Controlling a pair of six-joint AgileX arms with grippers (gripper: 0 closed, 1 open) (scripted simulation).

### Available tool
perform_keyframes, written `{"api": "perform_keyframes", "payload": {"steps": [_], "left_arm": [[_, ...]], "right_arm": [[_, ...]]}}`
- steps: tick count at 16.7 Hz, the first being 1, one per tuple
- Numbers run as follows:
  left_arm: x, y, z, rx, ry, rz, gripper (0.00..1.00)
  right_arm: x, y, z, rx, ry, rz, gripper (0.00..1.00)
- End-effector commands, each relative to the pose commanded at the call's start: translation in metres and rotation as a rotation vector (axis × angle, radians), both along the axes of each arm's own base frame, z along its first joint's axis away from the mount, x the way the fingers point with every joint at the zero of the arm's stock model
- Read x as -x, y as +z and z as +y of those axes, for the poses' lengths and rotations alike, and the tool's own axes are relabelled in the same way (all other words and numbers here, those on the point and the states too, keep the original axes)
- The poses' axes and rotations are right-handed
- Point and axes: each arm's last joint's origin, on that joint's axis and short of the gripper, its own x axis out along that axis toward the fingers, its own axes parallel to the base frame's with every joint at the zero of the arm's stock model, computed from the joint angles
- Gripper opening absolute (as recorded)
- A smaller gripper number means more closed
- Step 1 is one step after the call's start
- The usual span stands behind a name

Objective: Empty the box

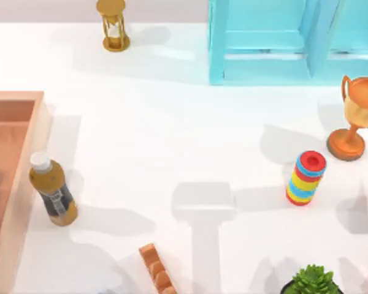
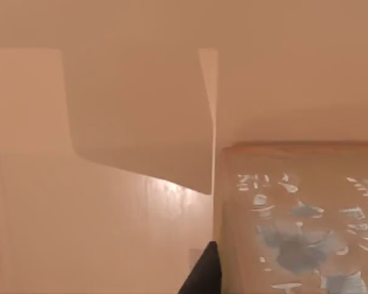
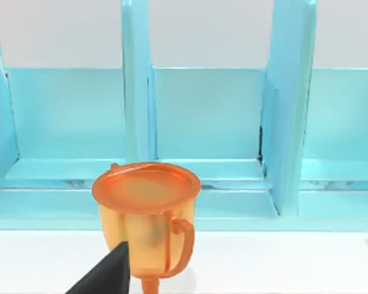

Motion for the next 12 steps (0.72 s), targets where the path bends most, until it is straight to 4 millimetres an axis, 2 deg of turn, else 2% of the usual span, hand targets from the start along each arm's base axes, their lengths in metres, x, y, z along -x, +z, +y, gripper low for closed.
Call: {"api": "perform_keyframes", "payload": {"steps": [1, 2, 12], "left_arm": [[0.0000, 0.0000, 0.0000, 0.000, 0.000, 0.000, 0.02], [0.0000, 0.0000, 0.0000, 0.000, 0.000, 0.000, 0.00], [-0.0012, 0.0044, 0.0003, -0.001, -0.001, -0.003, 0.00]], "right_arm": [[0.0000, 0.0000, 0.0000, 0.000, 0.000, 0.000, 1.00], [0.0000, 0.0000, 0.0000, 0.000, 0.000, 0.000, 1.00], [0.0000, 0.0000, 0.0000, 0.000, 0.000, 0.000, 1.00]]}}
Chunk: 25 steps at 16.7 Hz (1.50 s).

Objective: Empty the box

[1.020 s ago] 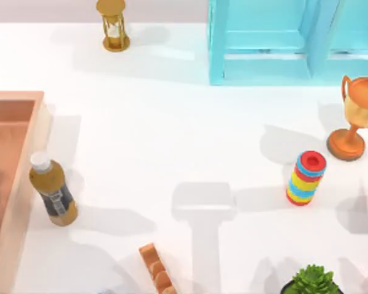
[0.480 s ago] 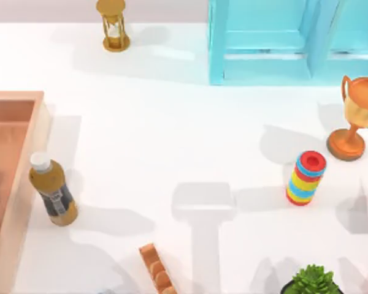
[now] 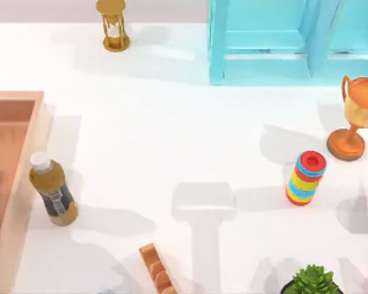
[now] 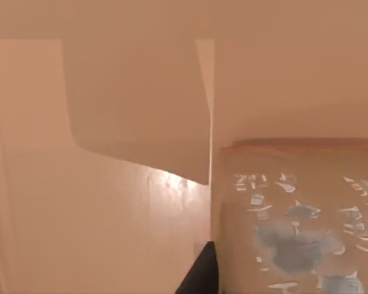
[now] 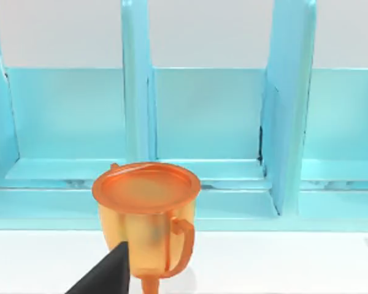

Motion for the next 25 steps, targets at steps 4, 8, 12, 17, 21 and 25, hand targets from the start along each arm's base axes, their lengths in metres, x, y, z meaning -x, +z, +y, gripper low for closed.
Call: {"api": "perform_keyframes", "payload": {"steps": [4, 8, 12, 17, 21, 25], "left_arm": [[-0.006, 0.033, 0.003, 0.004, 0.004, 0.010, 0.00], [-0.005, 0.084, 0.003, 0.008, 0.000, 0.022, 0.00], [0.001, 0.124, -0.001, 0.001, -0.002, 0.004, 0.00], [0.001, 0.125, 0.000, 0.001, 0.000, 0.004, 0.00], [-0.016, 0.145, -0.009, 0.003, -0.003, -0.061, 0.00], [-0.063, 0.172, -0.032, 0.018, -0.005, -0.155, 0.00]], "right_arm": [[0.000, 0.000, 0.000, 0.000, 0.000, 0.000, 1.00], [0.000, 0.000, 0.000, 0.000, 0.000, 0.000, 1.00], [0.000, 0.000, 0.000, 0.000, 0.000, 0.000, 1.00], [0.000, 0.000, 0.000, 0.000, 0.000, 0.000, 1.00], [0.000, 0.000, 0.000, 0.000, 0.000, 0.000, 1.00], [0.000, 0.000, 0.000, 0.000, 0.000, 0.000, 1.00]]}}
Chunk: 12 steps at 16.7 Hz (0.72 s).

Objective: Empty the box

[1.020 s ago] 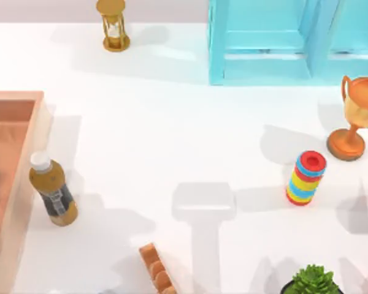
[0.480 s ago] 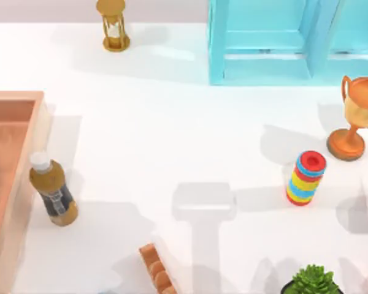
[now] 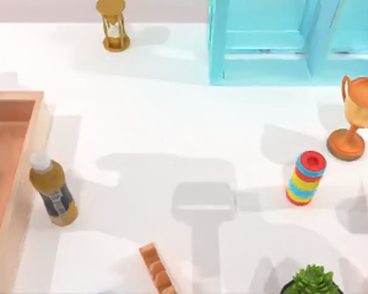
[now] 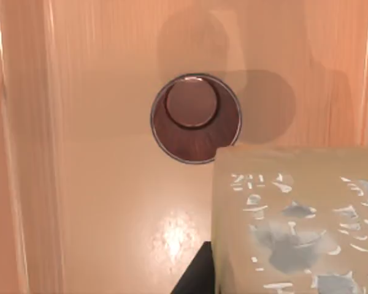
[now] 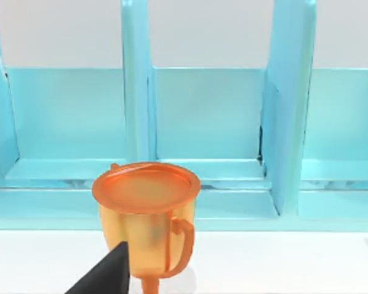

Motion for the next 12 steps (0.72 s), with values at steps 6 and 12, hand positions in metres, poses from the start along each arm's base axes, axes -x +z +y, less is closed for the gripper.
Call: {"api": "perform_keyframes", "payload": {"steps": [6, 12], "left_arm": [[-0.102, -0.030, -0.086, 0.038, -0.014, -0.005, 0.00], [-0.145, -0.122, -0.178, -0.003, -0.005, 0.131, 0.00]], "right_arm": [[0.000, 0.000, 0.000, 0.000, 0.000, 0.000, 1.00], [0.000, 0.000, 0.000, 0.000, 0.000, 0.000, 1.00]]}}
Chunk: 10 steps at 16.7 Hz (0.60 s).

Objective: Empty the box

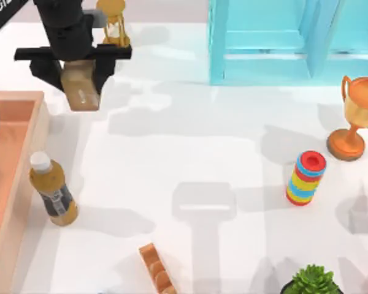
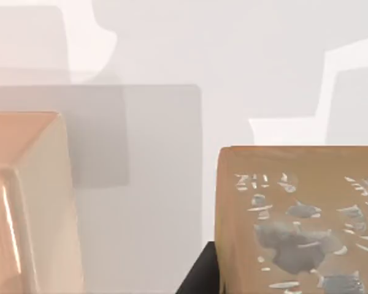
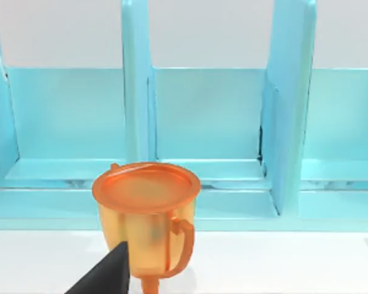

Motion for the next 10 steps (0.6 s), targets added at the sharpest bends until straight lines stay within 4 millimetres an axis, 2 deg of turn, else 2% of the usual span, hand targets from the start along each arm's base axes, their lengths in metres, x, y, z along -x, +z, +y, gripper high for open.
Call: {"api": "perform_keyframes", "payload": {"steps": [2, 7, 10], "left_arm": [[-0.001, -0.013, -0.006, -0.015, 0.009, 0.026, 0.00], [-0.001, -0.014, -0.006, -0.012, 0.007, 0.027, 0.00], [-0.001, -0.019, -0.020, 0.012, -0.038, -0.001, 0.00]], "right_arm": [[0.000, 0.000, 0.000, 0.000, 0.000, 0.000, 1.00], [0.000, 0.000, 0.000, 0.000, 0.000, 0.000, 1.00], [0.000, 0.000, 0.000, 0.000, 0.000, 0.000, 1.00]]}}
